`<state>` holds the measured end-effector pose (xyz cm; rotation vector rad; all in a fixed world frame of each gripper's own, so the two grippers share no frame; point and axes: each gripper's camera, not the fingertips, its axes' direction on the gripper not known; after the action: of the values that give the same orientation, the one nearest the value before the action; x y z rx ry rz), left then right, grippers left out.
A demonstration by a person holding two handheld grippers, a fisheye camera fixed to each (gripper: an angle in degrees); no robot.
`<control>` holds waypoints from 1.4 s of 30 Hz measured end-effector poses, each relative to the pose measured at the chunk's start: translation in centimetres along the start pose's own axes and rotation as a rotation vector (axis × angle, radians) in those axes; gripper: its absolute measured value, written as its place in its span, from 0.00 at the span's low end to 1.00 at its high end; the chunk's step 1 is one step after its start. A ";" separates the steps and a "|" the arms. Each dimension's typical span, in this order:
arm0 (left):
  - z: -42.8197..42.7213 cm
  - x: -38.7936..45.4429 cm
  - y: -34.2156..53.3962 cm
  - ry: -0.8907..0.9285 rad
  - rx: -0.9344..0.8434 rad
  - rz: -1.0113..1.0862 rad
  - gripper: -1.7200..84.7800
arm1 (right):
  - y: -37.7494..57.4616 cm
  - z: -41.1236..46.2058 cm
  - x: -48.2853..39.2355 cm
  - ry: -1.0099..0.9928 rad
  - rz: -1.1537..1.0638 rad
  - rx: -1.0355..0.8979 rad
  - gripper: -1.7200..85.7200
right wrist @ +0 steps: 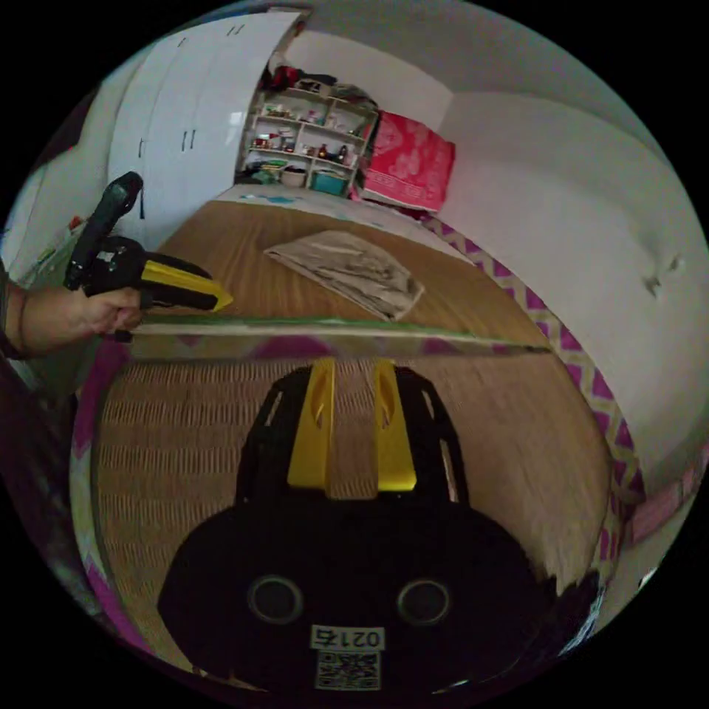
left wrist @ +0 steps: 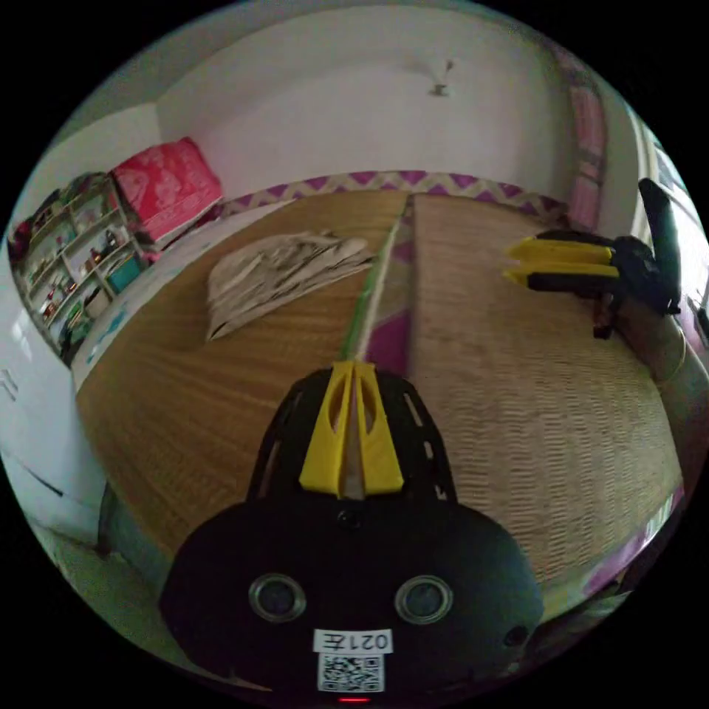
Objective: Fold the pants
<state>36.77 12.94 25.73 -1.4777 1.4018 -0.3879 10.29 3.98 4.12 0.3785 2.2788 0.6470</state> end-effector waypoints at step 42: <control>-4.5 -6.1 5.8 -0.043 -0.167 -0.107 0.01 | 1.7 -2.6 -7.0 0.349 -0.360 -0.616 0.02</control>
<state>28.40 17.46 25.36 -1.6923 1.3507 -0.3102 13.37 1.40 10.62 -0.4608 2.2296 1.2348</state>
